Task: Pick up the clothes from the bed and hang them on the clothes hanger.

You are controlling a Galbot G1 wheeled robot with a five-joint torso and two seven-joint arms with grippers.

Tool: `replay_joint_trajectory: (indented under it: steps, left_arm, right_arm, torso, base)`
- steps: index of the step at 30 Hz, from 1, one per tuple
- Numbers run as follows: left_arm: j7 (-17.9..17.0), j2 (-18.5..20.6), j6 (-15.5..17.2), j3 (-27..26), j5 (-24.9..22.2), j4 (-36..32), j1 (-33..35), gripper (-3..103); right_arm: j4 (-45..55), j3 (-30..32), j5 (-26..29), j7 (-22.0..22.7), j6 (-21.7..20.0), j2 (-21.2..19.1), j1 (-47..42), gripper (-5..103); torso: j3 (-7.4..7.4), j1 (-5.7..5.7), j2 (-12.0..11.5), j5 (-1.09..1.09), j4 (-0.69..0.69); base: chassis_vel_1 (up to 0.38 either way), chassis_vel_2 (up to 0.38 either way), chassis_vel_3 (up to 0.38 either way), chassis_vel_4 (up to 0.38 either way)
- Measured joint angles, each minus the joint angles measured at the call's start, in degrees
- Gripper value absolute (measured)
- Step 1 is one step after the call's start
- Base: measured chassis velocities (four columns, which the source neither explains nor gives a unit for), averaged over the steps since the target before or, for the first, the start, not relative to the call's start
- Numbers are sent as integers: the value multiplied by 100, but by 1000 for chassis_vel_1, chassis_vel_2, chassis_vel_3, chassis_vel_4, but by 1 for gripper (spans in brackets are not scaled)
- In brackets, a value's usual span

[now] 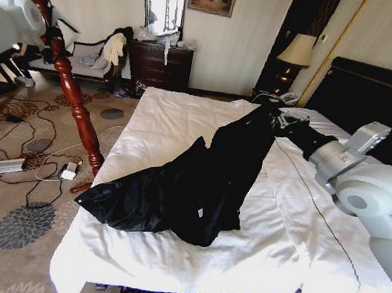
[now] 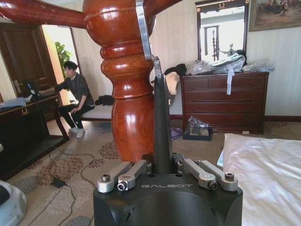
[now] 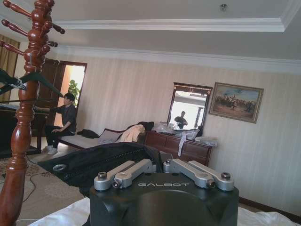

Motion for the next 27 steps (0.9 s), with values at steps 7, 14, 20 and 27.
replay_joint_trajectory:
  steps: [7, 14, 20, 27]
  left_arm:
    - [-3, -233, -179, 4, 158, -459, -172, 16]
    - [-147, -690, -214, 128, 157, -1383, -544, 16]
    - [-96, -1510, -286, 607, 154, -2721, -1218, 16]
    - [154, -2660, -404, 1055, 469, -4179, -2029, 16]
  right_arm:
    - [11, -52, -5, 37, -1, 45, 23, 0]
    - [41, -54, 7, 50, -9, 38, 49, 0]
    - [59, -52, -10, 96, -23, 57, 11, 0]
    - [99, -57, -46, 167, -65, 17, -19, 0]
  torso:
    - [0, 0, 0, 0, 3]
    - [0, 0, 0, 2, -1]
    - [-1, -1, 0, 1, 6]
    - [-1, -1, 1, 1, 1]
  base:
    - [0, 0, 0, 0]
    - [0, 0, 0, 0]
    - [0, 0, 0, 0]
    - [0, 0, 0, 0]
